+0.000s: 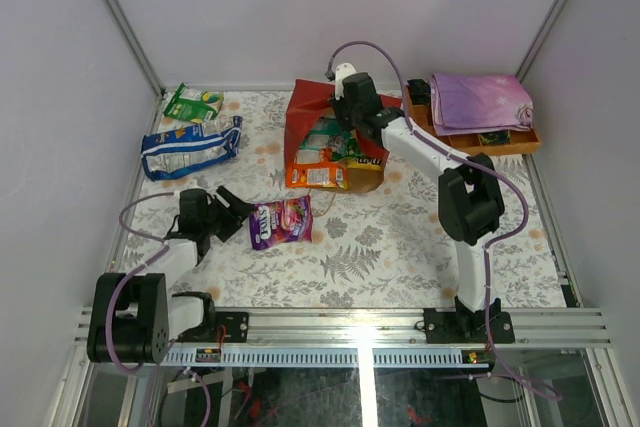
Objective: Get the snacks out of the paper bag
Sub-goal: Adjust the snack in the paper bag, then move the snack to the center of the board.
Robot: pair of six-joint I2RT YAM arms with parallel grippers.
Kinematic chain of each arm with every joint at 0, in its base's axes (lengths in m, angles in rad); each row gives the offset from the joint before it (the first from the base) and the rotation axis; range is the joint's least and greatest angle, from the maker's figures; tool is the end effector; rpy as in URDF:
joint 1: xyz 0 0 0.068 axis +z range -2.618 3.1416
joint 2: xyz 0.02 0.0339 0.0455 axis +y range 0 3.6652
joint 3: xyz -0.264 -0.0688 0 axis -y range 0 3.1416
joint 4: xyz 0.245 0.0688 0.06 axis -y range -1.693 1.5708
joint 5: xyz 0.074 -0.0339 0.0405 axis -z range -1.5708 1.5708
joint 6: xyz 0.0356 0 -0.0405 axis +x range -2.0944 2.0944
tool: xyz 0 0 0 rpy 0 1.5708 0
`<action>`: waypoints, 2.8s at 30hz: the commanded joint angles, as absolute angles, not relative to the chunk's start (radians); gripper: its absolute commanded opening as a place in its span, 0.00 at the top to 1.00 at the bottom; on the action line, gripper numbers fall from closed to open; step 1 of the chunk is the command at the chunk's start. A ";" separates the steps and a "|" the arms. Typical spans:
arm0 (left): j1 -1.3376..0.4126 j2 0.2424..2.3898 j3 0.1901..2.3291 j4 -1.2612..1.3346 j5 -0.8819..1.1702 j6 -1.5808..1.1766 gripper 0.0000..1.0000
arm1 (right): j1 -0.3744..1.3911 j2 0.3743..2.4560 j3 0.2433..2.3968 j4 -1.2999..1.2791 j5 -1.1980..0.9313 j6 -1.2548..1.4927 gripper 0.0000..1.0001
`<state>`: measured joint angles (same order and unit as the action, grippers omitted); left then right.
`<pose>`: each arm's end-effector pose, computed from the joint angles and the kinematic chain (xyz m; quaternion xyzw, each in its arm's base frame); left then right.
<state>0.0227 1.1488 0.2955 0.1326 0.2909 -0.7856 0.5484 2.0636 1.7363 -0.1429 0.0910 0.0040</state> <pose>0.1996 -0.0057 0.1379 -0.2995 0.8523 -0.2744 0.3295 0.4230 0.2546 0.2745 -0.2060 0.8265 0.1052 0.5132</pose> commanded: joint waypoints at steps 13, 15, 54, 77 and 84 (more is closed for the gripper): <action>-0.072 1.241 0.336 0.128 0.227 -0.798 1.00 | 0.502 2.063 1.763 -0.135 0.020 0.021 1.00; -0.071 1.168 0.358 0.020 0.077 -0.833 1.00 | 0.502 2.058 1.758 -0.131 -0.004 0.033 1.00; 0.508 1.128 0.501 -0.276 -0.549 -1.255 0.97 | 0.502 2.040 1.737 -0.117 -0.084 0.068 1.00; 0.174 1.045 0.667 -0.375 -0.389 -1.148 0.00 | 0.502 2.078 1.753 -0.119 -0.118 0.115 1.00; -0.209 1.283 0.843 -0.207 -0.174 -0.781 0.00 | 0.502 2.089 1.773 -0.139 -0.108 0.115 1.00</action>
<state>-0.0834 1.1469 0.7536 -0.3199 -0.3244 -1.0363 0.5098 2.0758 1.7222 -0.1394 -0.0990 0.0929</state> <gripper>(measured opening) 0.994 0.065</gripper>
